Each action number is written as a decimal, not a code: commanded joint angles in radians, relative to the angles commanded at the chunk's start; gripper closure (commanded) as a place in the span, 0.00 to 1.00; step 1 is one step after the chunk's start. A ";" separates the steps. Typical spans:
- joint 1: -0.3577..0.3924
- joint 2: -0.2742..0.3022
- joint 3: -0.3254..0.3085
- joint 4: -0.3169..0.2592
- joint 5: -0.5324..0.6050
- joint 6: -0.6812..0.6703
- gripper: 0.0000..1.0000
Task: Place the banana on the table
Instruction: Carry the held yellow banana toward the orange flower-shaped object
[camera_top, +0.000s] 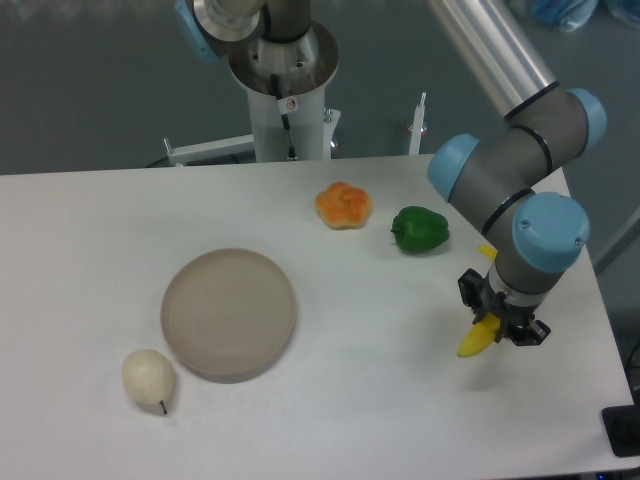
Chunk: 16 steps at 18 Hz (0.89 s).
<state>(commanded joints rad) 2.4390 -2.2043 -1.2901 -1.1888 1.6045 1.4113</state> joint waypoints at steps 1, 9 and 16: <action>0.000 0.000 0.000 0.000 0.000 0.000 1.00; -0.032 0.011 -0.031 0.000 0.003 -0.014 1.00; -0.120 0.092 -0.210 0.015 0.002 -0.015 1.00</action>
<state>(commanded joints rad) 2.3194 -2.1126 -1.4998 -1.1735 1.6061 1.3959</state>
